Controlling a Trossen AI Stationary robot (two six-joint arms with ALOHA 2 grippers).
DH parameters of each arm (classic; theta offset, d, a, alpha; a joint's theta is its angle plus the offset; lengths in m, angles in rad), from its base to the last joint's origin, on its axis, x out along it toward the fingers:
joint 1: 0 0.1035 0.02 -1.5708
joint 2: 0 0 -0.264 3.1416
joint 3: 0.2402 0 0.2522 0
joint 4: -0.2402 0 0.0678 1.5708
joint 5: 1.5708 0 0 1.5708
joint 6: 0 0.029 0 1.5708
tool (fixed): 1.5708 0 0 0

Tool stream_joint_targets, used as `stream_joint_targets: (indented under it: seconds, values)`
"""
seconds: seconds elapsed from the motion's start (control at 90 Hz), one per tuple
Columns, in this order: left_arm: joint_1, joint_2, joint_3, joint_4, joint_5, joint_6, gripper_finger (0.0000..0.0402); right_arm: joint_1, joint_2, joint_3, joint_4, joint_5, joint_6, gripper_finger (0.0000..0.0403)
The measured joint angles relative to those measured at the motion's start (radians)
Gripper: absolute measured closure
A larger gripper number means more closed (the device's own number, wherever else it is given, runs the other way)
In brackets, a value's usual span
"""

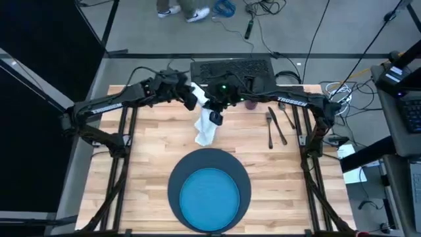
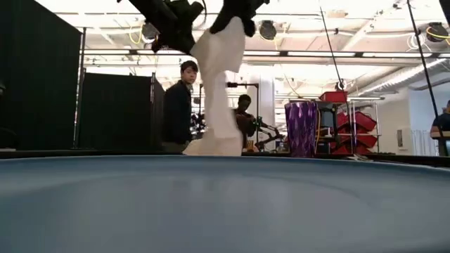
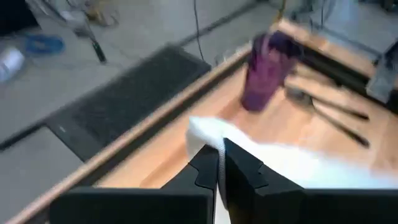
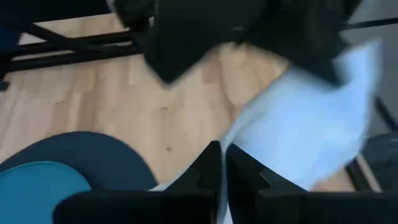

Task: Set table place
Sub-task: Fold the table napkin

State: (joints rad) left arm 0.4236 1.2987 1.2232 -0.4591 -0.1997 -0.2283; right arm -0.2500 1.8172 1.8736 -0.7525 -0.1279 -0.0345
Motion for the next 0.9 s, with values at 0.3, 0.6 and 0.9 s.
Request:
stream_joint_targets:
  seconds: [0.3,0.6,0.9]
  values:
    - [0.006,-0.004,0.001,0.093,0.08,-0.02,0.0402,-0.019,-0.026,0.047,-0.12,0.043,0.01,0.0403]
    - [0.009,-0.003,0.051,0.097,0.099,-0.005,0.0402,-0.016,-0.026,0.131,-0.174,0.052,-0.002,0.0403]
    - [0.043,-0.004,0.122,0.039,0.093,0.007,0.0402,-0.093,-0.026,0.182,-0.166,0.05,-0.033,0.0403]
